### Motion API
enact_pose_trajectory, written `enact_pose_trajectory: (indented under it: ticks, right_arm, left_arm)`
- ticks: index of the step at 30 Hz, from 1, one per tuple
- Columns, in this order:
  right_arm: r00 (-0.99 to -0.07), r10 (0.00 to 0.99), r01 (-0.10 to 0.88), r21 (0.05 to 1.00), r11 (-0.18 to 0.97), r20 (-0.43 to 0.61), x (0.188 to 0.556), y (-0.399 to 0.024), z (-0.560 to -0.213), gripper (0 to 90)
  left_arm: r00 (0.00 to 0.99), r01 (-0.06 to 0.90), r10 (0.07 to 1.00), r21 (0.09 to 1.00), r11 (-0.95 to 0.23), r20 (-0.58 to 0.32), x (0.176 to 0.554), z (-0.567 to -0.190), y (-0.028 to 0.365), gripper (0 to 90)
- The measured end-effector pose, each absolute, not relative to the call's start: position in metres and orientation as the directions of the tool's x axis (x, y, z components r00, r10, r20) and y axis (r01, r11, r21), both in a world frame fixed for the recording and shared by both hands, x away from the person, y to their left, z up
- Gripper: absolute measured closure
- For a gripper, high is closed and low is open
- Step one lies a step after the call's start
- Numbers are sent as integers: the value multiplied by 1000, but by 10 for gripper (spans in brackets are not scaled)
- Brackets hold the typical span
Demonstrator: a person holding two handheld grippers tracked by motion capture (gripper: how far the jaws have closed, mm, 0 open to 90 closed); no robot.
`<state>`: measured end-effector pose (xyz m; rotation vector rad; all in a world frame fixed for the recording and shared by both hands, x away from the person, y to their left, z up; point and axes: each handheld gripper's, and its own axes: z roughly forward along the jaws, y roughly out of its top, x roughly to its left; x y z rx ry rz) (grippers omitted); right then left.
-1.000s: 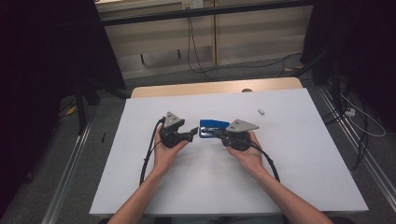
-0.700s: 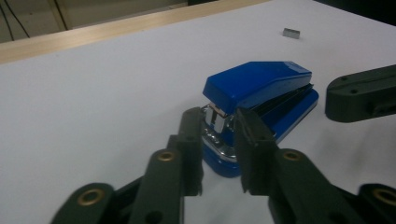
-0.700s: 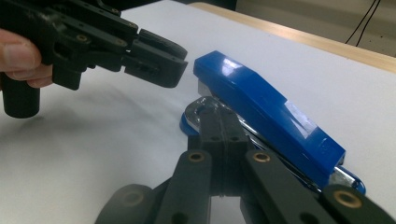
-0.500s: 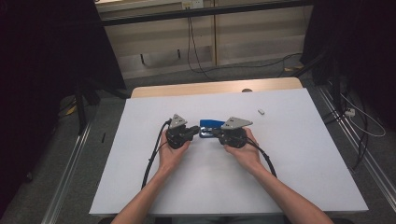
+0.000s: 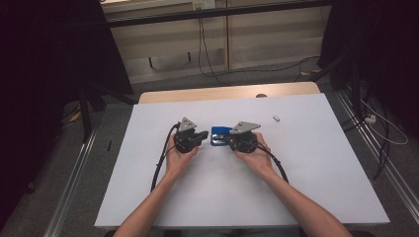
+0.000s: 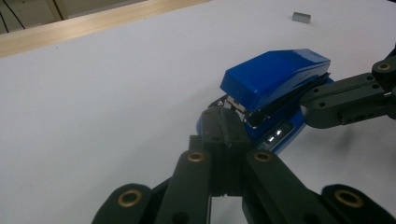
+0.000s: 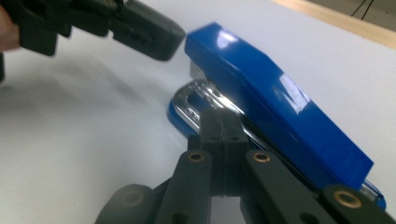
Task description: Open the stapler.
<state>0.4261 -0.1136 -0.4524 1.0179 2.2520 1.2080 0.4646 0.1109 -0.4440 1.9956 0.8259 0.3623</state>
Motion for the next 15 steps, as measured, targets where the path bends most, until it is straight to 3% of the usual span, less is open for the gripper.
enact_pose_trajectory:
  ticks: [15]
  right_arm:
    - [-632, 775, 444, 809, 386, -23, 432, -117, -458, 900]
  left_arm:
    - [731, 426, 678, 832, -356, -84, 468, -452, 101, 900]
